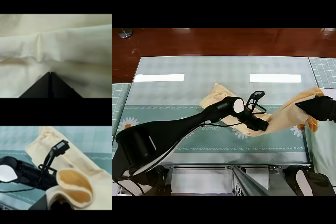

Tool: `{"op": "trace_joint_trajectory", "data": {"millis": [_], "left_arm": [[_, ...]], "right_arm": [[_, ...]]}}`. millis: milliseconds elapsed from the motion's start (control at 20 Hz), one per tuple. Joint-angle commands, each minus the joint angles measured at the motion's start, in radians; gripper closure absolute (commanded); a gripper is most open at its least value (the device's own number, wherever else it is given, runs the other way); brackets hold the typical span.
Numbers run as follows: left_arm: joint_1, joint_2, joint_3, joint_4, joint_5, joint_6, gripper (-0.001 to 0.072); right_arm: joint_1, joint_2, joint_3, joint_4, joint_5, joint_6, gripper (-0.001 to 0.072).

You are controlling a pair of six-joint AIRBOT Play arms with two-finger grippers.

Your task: Fold the shirts.

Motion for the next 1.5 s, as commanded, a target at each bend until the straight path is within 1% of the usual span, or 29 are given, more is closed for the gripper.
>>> {"op": "trace_joint_trajectory", "data": {"millis": [0,100,200,250,300,350,500,550,650,750,950,1000,1100,1150,1300,1350,1450], "left_arm": [[0.08,0.004,0.07,-0.008,-0.142,0.043,0.067],[0.218,0.06,0.07,0.004,-0.201,0.044,0.067],[0.373,0.137,0.069,0.014,-0.275,0.045,0.067],[0.455,0.186,0.069,0.015,-0.312,0.06,0.067],[0.532,0.238,0.069,0.02,-0.339,0.079,0.067],[0.607,0.294,0.069,0.046,-0.36,0.079,0.0671],[0.824,0.485,0.056,0.18,-0.461,0.105,0.067],[0.884,0.56,0.027,0.207,-0.468,0.109,0.067],[0.979,0.711,-0.057,0.214,-0.462,0.134,0.067],[1.035,0.858,-0.161,0.214,-0.438,0.141,0.067],[1.044,1.067,-0.384,0.212,-0.384,0.148,0.067],[1.036,1.092,-0.438,0.212,-0.38,0.148,0.067],[1.029,1.107,-0.536,0.204,-0.37,0.149,0.067],[1.029,1.105,-0.576,0.201,-0.348,0.149,0.067],[1.031,1.096,-0.64,0.202,-0.269,0.148,0.067],[1.031,1.095,-0.645,0.202,-0.261,0.148,0.067],[1.031,1.096,-0.645,0.202,-0.26,0.148,0.067]], "right_arm": [[0.006,-0.029,0.006,0.013,0.002,-0.014,0.0694],[0.056,-0.071,0.031,0.012,-0.003,-0.014,0.0694],[0.158,-0.145,0.071,0.011,-0.031,-0.01,0.0694],[0.22,-0.198,0.103,0.005,-0.056,-0.002,0.0694],[0.283,-0.261,0.146,-0.003,-0.08,0.002,0.0694],[0.34,-0.325,0.19,-0.004,-0.108,0.004,0.0694],[0.505,-0.564,0.353,-0.004,-0.191,0.012,0.0694],[0.56,-0.661,0.418,-0.004,-0.206,0.012,0.0694],[0.652,-0.849,0.542,-0.004,-0.235,0.012,0.0694],[0.719,-1.015,0.644,-0.004,-0.26,0.013,0.0694],[0.787,-1.265,0.774,-0.003,-0.277,0.035,0.0693],[0.794,-1.304,0.787,0.001,-0.277,0.05,0.0638],[0.792,-1.337,0.79,0.026,-0.24,0.048,0.0137],[0.778,-1.332,0.79,0.026,-0.195,0.036,0.008],[0.648,-1.243,0.79,-0.025,-0.008,0.023,0.008],[0.584,-1.187,0.79,-0.076,0.048,0.022,0.0081],[0.451,-1.04,0.784,-0.278,0.13,0.023,0.0081]]}}
